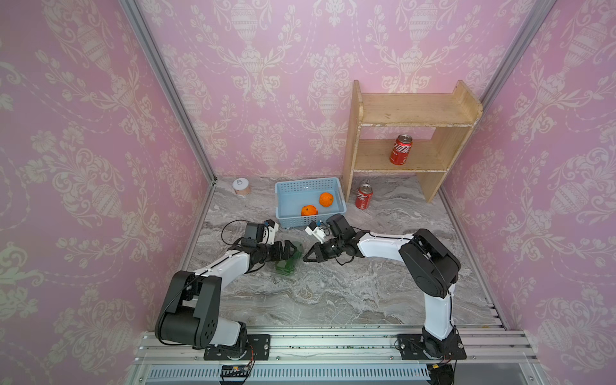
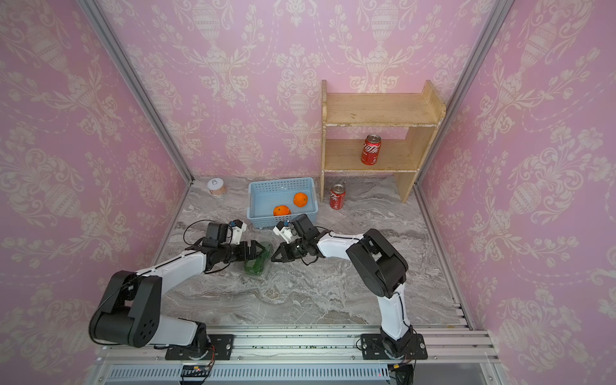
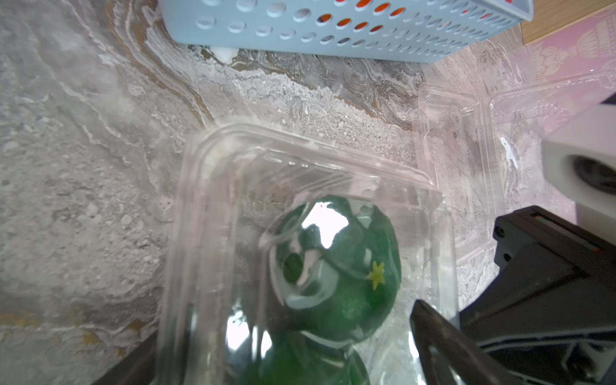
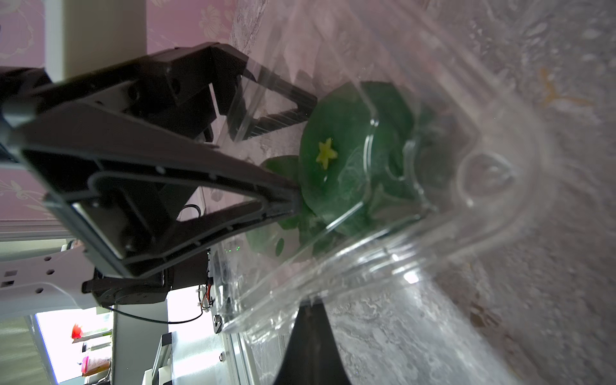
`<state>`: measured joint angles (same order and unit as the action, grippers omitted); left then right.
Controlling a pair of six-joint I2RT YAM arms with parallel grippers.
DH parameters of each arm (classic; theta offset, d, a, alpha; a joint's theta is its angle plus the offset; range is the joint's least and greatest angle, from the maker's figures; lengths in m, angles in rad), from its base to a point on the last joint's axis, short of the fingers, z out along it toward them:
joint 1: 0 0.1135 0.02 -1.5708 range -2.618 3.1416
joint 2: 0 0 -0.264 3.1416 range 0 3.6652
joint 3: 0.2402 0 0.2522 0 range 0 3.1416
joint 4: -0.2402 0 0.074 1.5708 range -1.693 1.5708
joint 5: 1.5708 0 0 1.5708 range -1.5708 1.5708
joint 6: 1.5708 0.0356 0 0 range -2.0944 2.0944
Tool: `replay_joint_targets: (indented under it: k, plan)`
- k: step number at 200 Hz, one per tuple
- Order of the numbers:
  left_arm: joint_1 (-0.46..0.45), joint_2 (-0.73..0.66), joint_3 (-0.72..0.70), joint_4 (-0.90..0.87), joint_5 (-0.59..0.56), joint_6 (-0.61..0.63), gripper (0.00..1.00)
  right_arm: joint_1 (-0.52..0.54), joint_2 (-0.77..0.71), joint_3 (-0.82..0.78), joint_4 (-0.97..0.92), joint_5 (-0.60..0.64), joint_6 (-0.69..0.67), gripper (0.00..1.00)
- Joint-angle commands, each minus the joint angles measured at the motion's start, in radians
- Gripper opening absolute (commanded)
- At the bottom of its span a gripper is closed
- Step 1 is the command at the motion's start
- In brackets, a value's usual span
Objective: Take oranges out of containers
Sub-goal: Open the packing box at the center of the board.
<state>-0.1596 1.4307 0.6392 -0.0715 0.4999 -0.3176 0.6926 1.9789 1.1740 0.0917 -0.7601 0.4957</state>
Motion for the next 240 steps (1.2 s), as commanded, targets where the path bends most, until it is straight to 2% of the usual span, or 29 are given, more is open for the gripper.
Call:
replay_joint_targets:
  k: [1, 197, 240]
  plan:
    - [-0.017, 0.023, 0.006, -0.035, 0.025, -0.009, 0.99, 0.009, -0.038, 0.039, 0.01, 0.0, -0.002, 0.0]
    - [-0.022, 0.053, 0.02, 0.043, 0.087, -0.051, 0.99, 0.01, 0.054, 0.073, 0.022, 0.038, 0.024, 0.0]
    - [-0.022, 0.055, 0.017, 0.058, 0.095, -0.061, 0.99, 0.005, 0.055, 0.075, 0.101, 0.001, 0.069, 0.0]
